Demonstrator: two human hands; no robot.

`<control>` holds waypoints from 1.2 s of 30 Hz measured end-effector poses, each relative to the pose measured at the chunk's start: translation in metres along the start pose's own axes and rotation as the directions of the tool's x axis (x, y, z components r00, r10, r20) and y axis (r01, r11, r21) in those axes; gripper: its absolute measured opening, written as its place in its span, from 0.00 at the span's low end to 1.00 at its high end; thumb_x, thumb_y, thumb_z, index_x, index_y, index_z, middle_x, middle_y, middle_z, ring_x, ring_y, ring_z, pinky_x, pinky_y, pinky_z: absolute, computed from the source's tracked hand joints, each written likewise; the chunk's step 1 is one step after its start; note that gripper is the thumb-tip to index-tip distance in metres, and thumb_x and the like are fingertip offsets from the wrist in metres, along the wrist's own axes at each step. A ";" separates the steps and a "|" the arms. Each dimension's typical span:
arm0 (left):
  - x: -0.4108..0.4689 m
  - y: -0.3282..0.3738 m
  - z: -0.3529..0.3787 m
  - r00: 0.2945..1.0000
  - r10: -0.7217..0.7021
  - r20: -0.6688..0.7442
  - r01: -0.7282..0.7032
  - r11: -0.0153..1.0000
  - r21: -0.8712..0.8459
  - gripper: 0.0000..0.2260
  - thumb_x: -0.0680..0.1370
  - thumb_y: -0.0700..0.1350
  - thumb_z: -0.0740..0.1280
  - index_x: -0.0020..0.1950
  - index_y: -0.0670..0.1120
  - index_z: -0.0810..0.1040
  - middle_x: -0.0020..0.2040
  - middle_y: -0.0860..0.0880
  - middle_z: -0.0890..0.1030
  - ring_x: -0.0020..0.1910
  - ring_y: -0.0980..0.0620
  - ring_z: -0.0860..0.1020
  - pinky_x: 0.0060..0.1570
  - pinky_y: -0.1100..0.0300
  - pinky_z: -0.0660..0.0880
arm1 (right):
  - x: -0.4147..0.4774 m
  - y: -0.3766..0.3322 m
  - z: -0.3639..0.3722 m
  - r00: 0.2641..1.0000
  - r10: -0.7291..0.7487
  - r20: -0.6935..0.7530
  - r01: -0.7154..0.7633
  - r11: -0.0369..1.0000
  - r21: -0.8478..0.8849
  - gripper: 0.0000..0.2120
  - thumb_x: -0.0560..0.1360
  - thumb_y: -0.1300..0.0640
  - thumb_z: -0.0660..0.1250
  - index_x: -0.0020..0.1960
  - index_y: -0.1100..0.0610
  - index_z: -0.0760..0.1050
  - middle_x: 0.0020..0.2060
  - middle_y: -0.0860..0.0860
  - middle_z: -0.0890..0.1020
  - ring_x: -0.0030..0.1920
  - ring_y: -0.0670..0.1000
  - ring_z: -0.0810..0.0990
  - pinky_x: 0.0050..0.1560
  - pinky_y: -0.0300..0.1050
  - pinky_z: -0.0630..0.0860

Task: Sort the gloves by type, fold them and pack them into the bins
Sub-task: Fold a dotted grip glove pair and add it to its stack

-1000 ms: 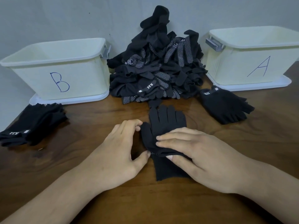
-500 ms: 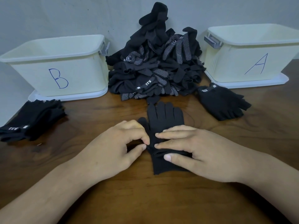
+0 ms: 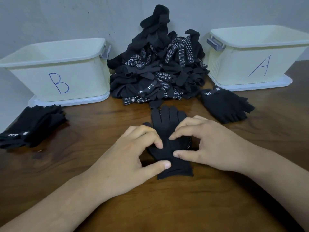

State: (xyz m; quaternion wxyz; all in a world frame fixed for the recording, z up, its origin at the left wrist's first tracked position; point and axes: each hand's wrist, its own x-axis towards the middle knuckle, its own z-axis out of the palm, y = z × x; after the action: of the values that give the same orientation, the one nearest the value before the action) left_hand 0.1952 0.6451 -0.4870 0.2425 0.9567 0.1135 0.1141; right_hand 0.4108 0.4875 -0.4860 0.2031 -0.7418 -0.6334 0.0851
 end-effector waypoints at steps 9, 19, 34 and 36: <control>0.000 0.002 0.002 0.989 0.142 0.036 -0.145 0.986 0.087 0.19 0.76 0.70 0.69 0.63 0.65 0.78 0.63 0.67 0.72 0.71 0.60 0.68 0.62 0.63 0.70 | 0.003 0.019 -0.009 0.937 0.231 -0.262 -0.201 0.970 0.135 0.05 0.75 0.51 0.75 0.43 0.41 0.82 0.40 0.41 0.82 0.41 0.43 0.80 0.43 0.39 0.74; 0.001 0.005 0.000 0.996 0.090 0.016 -0.089 0.996 -0.028 0.07 0.87 0.54 0.61 0.50 0.60 0.76 0.49 0.61 0.78 0.54 0.56 0.78 0.52 0.65 0.71 | -0.005 0.016 -0.021 0.998 -0.048 0.042 0.038 0.976 0.216 0.14 0.76 0.57 0.79 0.55 0.39 0.86 0.51 0.42 0.81 0.50 0.49 0.82 0.47 0.46 0.80; -0.001 0.004 0.002 0.990 0.113 0.082 -0.116 0.993 0.037 0.10 0.86 0.60 0.59 0.49 0.61 0.75 0.54 0.64 0.77 0.58 0.57 0.76 0.52 0.66 0.73 | -0.007 0.019 -0.028 0.995 -0.060 0.073 0.044 0.977 0.210 0.04 0.77 0.53 0.78 0.49 0.44 0.89 0.52 0.38 0.85 0.56 0.44 0.84 0.57 0.40 0.78; -0.002 0.004 0.002 0.990 0.116 0.080 -0.118 0.993 0.018 0.13 0.86 0.61 0.58 0.47 0.60 0.77 0.54 0.63 0.77 0.59 0.56 0.76 0.52 0.65 0.73 | -0.007 0.018 -0.029 0.997 -0.016 0.074 -0.005 0.961 0.276 0.05 0.79 0.50 0.75 0.46 0.45 0.89 0.50 0.40 0.86 0.55 0.44 0.85 0.56 0.43 0.80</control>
State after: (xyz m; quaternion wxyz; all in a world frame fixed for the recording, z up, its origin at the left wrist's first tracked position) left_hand 0.1944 0.6405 -0.4867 0.2289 0.9682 0.0488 0.0889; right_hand 0.4365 0.4731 -0.4683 0.2809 -0.7007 -0.6246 0.1998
